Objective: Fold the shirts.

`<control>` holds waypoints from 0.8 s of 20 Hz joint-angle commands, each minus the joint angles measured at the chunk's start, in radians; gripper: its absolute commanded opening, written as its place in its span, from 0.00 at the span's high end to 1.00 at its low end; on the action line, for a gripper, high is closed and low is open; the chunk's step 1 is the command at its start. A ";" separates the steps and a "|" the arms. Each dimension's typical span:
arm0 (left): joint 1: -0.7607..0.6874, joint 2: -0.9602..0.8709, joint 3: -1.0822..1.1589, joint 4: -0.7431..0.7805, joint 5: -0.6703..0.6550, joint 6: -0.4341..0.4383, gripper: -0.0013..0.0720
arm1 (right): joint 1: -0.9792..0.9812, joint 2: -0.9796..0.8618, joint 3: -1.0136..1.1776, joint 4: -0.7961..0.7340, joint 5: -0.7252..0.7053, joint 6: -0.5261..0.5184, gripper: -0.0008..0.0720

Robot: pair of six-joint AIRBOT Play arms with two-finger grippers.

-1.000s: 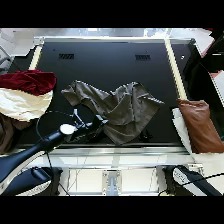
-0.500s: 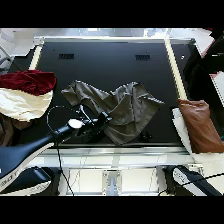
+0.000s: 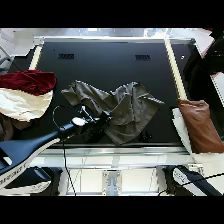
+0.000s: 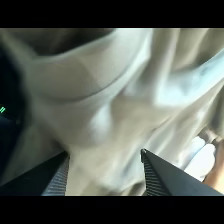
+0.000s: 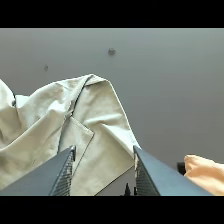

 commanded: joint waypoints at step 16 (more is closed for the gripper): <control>0.006 -0.021 0.094 0.002 0.049 0.046 0.97 | -0.054 0.001 -0.481 -0.108 -0.198 0.119 0.43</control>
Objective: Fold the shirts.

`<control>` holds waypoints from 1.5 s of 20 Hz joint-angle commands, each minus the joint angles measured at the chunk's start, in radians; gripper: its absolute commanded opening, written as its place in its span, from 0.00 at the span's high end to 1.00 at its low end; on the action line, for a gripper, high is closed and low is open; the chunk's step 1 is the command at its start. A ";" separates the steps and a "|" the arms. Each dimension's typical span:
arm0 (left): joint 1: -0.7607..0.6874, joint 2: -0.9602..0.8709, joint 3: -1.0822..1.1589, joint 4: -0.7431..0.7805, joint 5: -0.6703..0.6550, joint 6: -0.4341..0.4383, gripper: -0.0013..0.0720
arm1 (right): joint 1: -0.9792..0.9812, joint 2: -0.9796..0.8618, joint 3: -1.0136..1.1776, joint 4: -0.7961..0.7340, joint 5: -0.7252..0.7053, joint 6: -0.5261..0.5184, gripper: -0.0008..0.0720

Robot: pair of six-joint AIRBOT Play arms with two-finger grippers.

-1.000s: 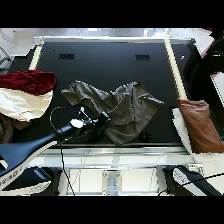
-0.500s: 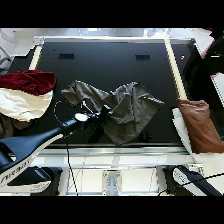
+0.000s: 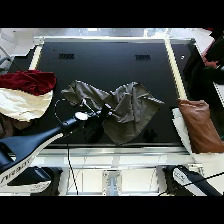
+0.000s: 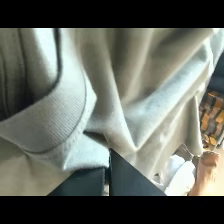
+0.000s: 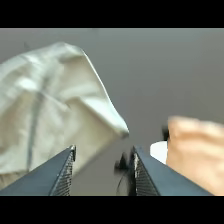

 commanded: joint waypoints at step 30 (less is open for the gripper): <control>0.005 0.076 0.001 0.048 -0.001 0.003 0.97 | 0.114 -0.482 -0.470 0.391 -0.815 -0.113 0.97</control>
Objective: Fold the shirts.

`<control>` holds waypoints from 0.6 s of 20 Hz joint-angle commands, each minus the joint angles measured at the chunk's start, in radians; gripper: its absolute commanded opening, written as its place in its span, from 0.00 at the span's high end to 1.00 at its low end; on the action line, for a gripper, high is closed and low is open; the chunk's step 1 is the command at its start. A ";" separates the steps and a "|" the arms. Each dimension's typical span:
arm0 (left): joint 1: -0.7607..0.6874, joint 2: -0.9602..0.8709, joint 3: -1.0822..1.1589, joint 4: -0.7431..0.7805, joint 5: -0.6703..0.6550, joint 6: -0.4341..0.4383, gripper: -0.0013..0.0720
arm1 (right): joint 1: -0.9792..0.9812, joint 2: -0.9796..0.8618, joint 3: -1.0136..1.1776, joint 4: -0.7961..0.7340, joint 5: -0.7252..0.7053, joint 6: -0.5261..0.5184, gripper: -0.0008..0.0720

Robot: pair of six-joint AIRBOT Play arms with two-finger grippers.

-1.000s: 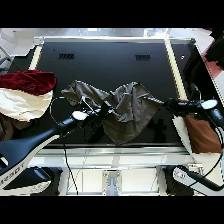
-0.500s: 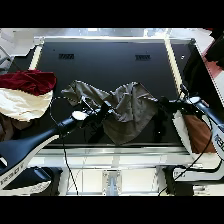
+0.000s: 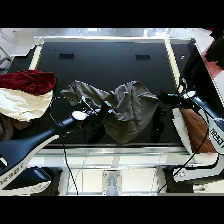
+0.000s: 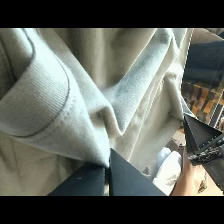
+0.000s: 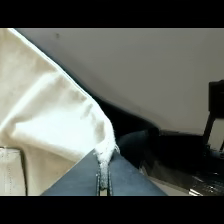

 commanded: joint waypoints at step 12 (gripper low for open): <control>0.290 0.877 0.035 0.107 0.045 0.419 0.97 | 0.000 0.724 0.370 -0.356 0.461 0.003 0.97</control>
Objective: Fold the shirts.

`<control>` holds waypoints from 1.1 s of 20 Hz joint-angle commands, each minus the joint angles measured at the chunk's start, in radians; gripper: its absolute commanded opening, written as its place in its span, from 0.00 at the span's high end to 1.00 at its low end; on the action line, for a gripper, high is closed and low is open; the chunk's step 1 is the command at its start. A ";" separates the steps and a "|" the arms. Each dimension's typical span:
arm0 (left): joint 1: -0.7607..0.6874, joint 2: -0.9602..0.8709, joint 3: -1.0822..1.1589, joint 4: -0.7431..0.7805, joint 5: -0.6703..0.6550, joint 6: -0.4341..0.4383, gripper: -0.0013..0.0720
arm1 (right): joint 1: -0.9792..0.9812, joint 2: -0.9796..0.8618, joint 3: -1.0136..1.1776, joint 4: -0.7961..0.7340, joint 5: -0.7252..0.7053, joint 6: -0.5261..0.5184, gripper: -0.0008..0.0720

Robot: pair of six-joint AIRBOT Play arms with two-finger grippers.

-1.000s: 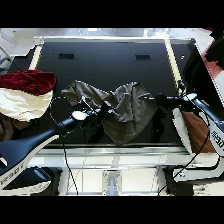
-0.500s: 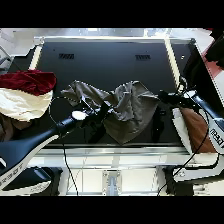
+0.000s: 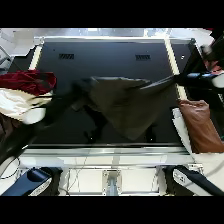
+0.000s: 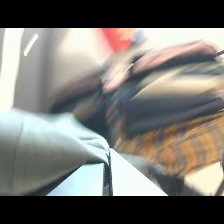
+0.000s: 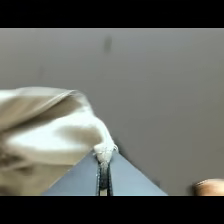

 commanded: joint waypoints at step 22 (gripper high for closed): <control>0.476 -0.823 0.535 0.552 -0.360 -0.172 0.32 | 0.085 -0.739 0.451 0.123 0.098 0.166 0.35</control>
